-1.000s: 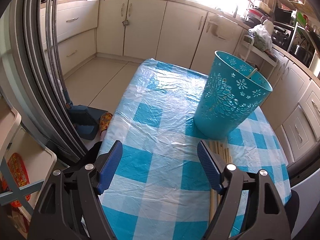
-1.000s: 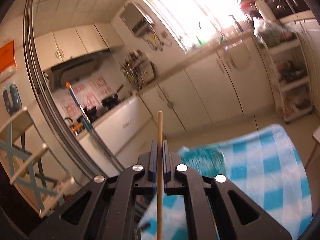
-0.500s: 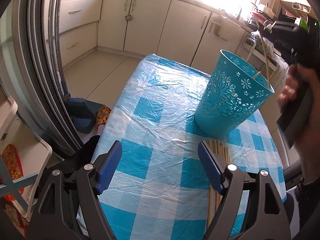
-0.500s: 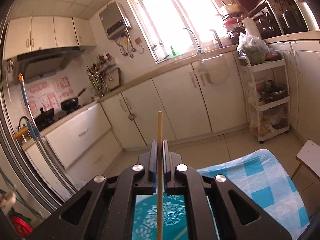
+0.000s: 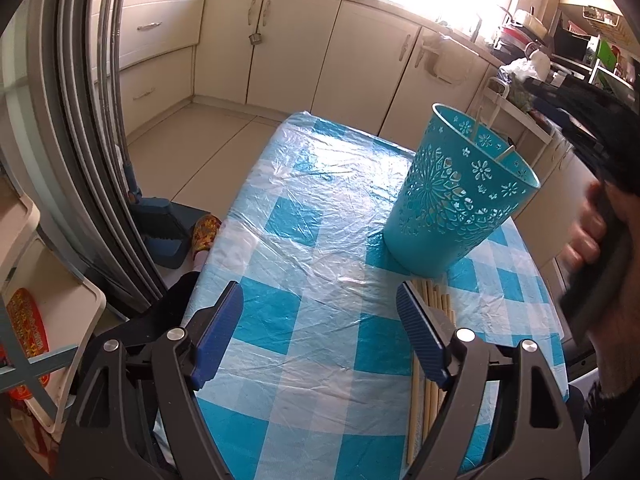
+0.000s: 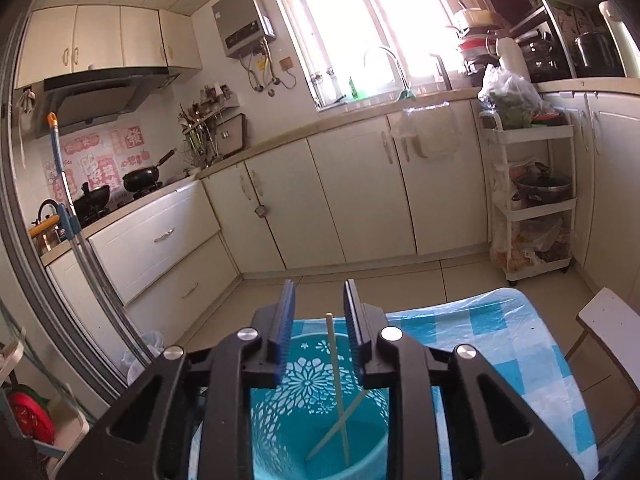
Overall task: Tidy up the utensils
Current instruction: 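Carry the held chopstick with the right tool over the basket and release it, then move the left tool to the chopstick bundle and grasp one chopstick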
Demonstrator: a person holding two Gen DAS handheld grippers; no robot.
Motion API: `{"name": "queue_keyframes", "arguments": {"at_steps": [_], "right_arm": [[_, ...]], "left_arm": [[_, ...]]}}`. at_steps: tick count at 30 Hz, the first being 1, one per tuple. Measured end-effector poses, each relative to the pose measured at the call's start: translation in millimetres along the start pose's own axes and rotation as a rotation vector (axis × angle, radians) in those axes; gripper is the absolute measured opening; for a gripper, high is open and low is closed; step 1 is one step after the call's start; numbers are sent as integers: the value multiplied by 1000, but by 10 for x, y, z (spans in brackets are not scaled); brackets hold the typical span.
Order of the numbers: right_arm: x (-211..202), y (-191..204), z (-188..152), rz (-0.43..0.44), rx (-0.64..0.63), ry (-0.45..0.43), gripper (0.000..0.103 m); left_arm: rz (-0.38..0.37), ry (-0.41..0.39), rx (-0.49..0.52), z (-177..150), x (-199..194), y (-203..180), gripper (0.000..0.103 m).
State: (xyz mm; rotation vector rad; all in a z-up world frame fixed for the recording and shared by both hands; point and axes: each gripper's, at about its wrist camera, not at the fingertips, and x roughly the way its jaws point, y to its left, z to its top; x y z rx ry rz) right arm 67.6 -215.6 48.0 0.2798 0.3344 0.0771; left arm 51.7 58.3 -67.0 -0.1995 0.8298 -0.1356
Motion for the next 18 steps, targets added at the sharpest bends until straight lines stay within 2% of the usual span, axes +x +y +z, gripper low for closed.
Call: {"name": "queue_keyframes", "arguments": {"at_steps": [3,5,7,9,14,18], "right_arm": [[-419,-46,-58,-7,10,-41,27],[-612,-75,-171,-23,11,-30,28],[-738,-106,-382,-37,16,29,28],[-751,-144,-695,-56,13,141,28],[-542,-219,-1327,-75,48,384,23],[-364,-166,-1597,-81,29,491,20]], "left_arm": [[4,-12,-3,2,-62,10,77],[7,-20,-4,-1,-94,10,78],[9,-23,0,-7,-116,-5,79],[5,-24,3,-15,-131,-22,79],[-3,-26,26,-51,-189,-89,79],[-1,-28,30,-69,-235,-91,80]]}}
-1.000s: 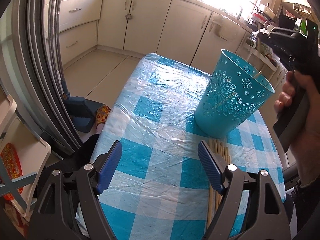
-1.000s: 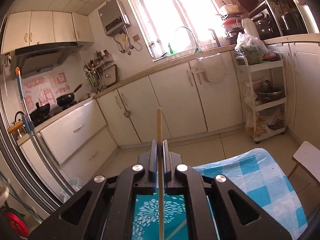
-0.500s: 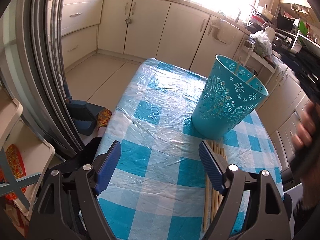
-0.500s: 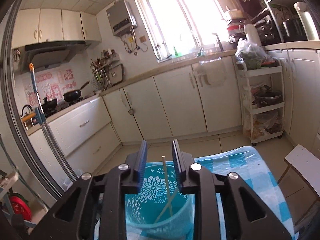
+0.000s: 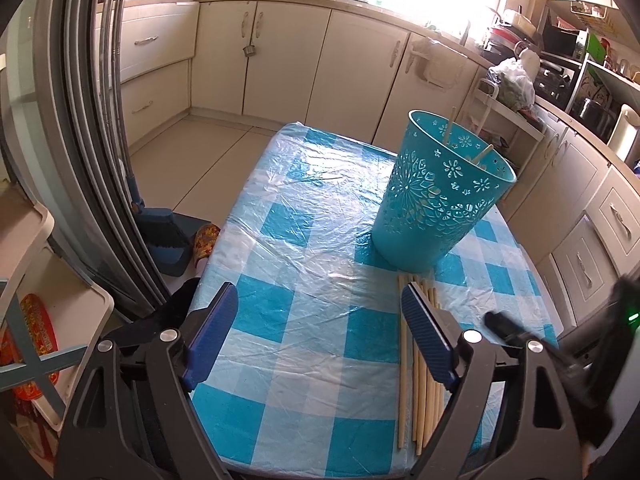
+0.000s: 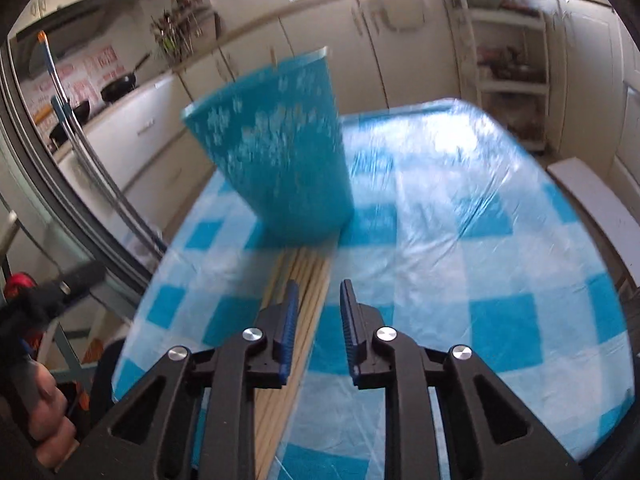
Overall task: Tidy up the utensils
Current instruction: 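Move the left tool to the chopstick bundle and grasp one chopstick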
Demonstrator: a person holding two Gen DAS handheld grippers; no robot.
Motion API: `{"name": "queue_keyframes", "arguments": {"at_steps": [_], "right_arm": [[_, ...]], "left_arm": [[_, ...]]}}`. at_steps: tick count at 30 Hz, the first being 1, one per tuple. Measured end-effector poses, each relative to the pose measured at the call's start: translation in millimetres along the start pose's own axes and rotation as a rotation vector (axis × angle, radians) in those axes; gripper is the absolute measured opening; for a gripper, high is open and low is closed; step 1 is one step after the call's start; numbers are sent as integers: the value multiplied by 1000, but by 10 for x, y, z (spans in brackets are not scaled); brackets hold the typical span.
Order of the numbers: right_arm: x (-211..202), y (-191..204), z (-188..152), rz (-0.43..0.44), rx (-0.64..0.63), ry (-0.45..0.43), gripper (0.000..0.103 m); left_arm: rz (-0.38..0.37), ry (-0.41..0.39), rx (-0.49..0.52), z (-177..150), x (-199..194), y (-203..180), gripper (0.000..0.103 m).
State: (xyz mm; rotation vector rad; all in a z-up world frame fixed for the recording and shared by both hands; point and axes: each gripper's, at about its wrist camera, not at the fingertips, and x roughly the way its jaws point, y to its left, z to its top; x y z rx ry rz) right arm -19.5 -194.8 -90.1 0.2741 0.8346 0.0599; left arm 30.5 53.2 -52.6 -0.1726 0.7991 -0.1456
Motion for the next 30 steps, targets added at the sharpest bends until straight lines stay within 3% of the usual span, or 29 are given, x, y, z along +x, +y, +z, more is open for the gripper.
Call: {"name": "queue_keyframes", "arguments": {"at_steps": [8,17,22,30], "right_arm": [[279,101,-157,-48,-51,97,16],[312,89,-186,-97,-149,90,9],[340,-17,-110,-95,-166,92,9],[252,-330,-81,-58,-89,62,9]], "left_arm": [[5,6,-13,-15,-14,44,81],[1,34,8,-43,85,-10,81],[-2,102,85,-53,343,-186,81],[28,194,227,-109,935,-606,81]]}}
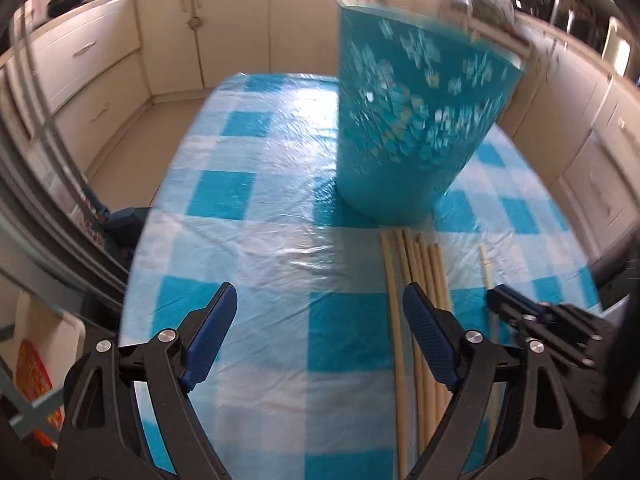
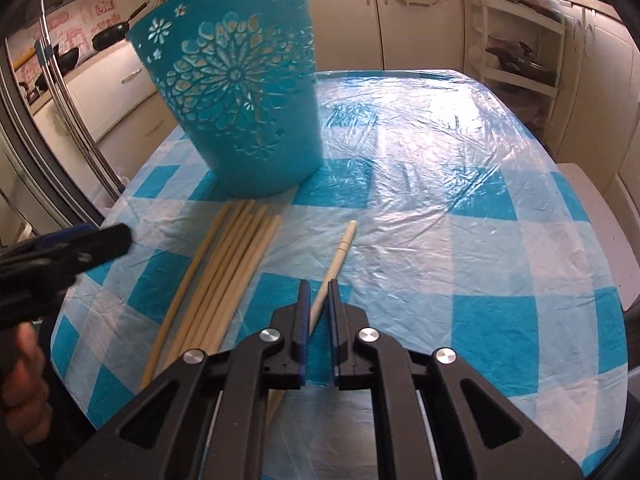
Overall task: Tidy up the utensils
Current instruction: 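Move the left tool to the chopstick bundle and grasp one chopstick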
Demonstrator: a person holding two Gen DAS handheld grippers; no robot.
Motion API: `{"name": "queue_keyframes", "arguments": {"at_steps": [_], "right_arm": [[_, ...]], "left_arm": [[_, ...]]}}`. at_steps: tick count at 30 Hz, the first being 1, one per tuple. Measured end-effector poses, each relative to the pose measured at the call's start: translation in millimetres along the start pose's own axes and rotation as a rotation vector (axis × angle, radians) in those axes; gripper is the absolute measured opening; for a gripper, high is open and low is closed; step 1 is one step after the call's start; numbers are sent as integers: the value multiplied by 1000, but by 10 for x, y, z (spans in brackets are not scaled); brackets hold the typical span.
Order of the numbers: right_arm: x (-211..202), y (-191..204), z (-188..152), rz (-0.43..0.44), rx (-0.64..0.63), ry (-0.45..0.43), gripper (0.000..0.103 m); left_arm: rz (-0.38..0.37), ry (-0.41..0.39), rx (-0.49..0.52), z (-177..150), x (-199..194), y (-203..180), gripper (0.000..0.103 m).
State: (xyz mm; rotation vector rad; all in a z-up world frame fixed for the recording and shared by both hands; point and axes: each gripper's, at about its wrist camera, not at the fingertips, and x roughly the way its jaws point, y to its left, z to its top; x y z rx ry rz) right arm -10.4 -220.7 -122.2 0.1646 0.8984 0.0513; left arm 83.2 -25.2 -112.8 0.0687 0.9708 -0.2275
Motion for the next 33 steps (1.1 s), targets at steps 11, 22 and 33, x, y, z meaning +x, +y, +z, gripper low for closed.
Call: {"name": "queue_keyframes", "arguments": {"at_steps": [11,22,33], "right_arm": [[-25,-89,-3,52,35,-15,9],[64,-138,168,41,43,30,10],[117,-159,262,31,5,49,10]], "left_arm": [[48,56,60,55,390,-204,81],[62,53,101,178,495,-338,71],[-21,51,135,141,441,-488,24]]}}
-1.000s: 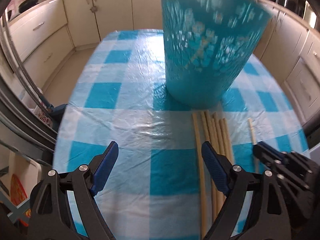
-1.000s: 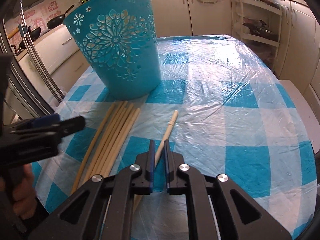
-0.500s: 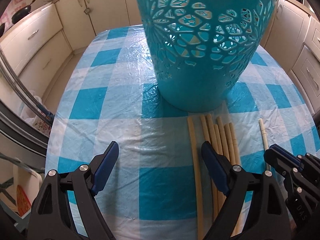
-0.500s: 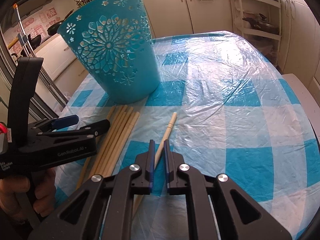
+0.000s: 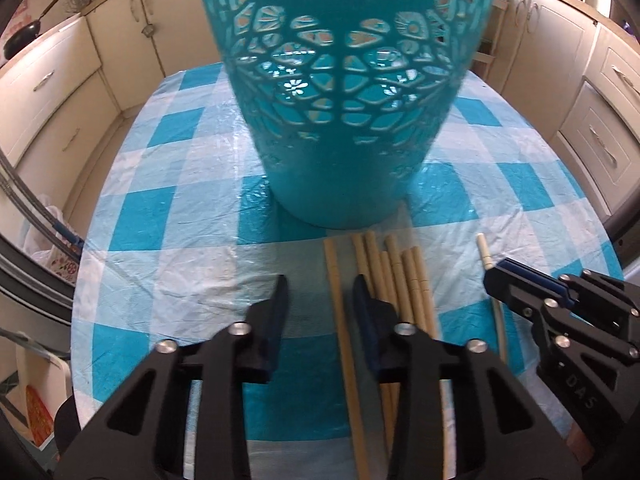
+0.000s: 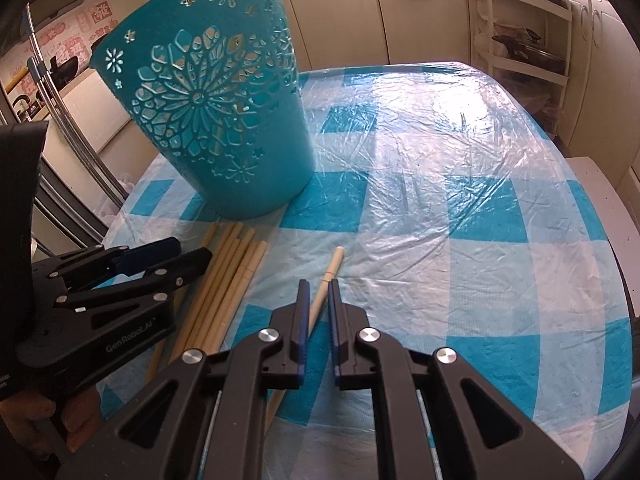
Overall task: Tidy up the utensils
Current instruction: 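Move the left tool to the chopstick bundle and grasp one chopstick, then lift the chopstick with the left tool and drop it into the basket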
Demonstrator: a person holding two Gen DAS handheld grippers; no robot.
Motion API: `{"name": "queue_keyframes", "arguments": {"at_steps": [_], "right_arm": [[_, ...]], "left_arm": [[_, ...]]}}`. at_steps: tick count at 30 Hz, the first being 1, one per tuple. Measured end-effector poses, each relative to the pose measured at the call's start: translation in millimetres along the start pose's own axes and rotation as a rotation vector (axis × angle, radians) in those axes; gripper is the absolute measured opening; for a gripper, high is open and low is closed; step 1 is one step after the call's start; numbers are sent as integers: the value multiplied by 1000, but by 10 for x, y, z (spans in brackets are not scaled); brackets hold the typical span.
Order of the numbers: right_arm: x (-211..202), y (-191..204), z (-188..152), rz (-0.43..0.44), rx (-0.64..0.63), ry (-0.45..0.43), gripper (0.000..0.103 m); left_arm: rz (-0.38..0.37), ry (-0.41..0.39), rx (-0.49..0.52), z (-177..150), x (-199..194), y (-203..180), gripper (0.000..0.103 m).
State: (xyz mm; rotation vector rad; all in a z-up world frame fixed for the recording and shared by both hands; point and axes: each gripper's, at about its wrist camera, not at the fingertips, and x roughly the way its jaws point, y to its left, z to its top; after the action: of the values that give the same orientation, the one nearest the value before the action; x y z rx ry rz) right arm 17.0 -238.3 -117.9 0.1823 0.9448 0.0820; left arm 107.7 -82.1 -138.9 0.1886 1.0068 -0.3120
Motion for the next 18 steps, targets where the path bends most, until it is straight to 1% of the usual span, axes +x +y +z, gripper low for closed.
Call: {"name": "queue_keyframes", "arguments": {"at_steps": [2,4,10,15,18], "right_arm": [[8,10,3,-2,-1,1,10],[11,17,6,-4,-4,2,10],[11,26,18,6,-34,20,10],[17,-22,35,9,-4,15,10],[21,-30,18,8,-2,-7,10]], "left_arm": [[-13,-1,9,-12,-12,-22,17],[-31,1,11,-27,-27,-35,7],[-49,6,-31,-91,-64,65,5],[-71,34,-61,-88,-60,175,6],[-49,42,-50,-47,-37,172,7]]}}
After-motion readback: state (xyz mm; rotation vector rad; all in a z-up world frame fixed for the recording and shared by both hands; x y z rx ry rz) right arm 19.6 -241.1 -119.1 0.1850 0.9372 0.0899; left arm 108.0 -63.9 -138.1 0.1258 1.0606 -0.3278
